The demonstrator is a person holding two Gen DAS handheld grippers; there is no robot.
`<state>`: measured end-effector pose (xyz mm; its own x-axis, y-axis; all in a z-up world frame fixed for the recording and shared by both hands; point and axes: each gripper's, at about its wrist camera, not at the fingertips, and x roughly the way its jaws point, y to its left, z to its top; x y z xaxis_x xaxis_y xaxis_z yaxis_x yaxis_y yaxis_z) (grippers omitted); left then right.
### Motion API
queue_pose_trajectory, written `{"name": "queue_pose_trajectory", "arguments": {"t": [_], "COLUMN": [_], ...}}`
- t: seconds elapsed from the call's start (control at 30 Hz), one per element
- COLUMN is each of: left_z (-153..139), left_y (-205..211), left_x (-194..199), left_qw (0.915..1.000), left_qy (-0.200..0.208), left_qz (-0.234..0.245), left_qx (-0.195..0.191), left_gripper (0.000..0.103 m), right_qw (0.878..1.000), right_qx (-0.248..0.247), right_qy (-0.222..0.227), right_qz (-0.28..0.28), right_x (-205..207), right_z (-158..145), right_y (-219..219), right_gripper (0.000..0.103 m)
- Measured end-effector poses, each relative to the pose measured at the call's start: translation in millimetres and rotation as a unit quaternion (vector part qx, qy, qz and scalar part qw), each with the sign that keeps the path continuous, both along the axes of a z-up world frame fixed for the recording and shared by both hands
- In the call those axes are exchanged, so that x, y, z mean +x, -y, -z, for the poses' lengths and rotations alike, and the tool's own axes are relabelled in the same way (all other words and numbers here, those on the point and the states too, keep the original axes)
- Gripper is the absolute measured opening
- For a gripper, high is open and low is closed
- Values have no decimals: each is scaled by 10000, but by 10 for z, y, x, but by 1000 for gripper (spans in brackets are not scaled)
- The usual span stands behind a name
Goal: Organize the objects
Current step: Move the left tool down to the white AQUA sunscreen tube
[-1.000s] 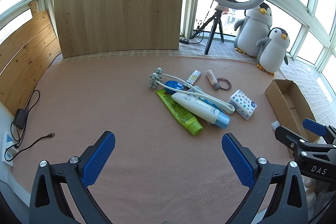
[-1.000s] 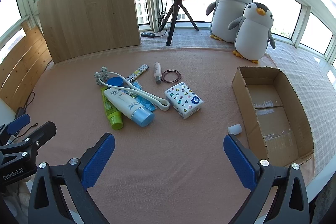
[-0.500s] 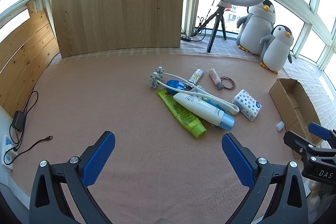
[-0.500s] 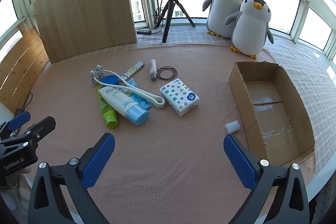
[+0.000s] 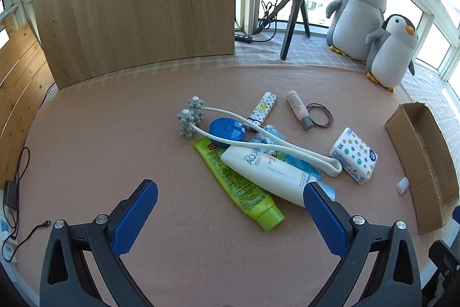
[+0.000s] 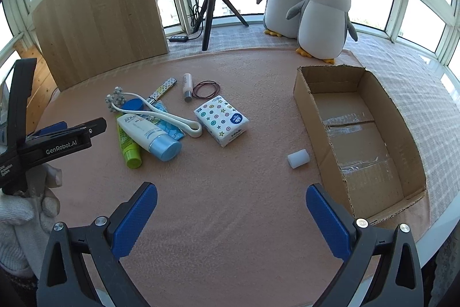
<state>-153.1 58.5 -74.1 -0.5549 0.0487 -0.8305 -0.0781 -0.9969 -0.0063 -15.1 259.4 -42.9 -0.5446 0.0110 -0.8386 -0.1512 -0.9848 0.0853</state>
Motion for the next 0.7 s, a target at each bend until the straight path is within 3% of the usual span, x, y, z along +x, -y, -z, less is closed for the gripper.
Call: {"name": "queue_pose_trajectory", "arguments": {"t": [0.37,0.7], "left_z": [495,615], "left_y": [-281,-458], "left_x": [-700,-715], "left_qw": [9972,9960], "left_qy": [737,810], "left_qz": [127,364], "left_qx": [48,38], "left_gripper": [63,62], "right_qw": [9990,9979], "right_qx": [73,-236], "right_qy": [-22,38], "right_qz": [442,599], "right_x": [180,248], "right_z": [11,27], "right_y": [-333,-532], "right_gripper": [102,96]}}
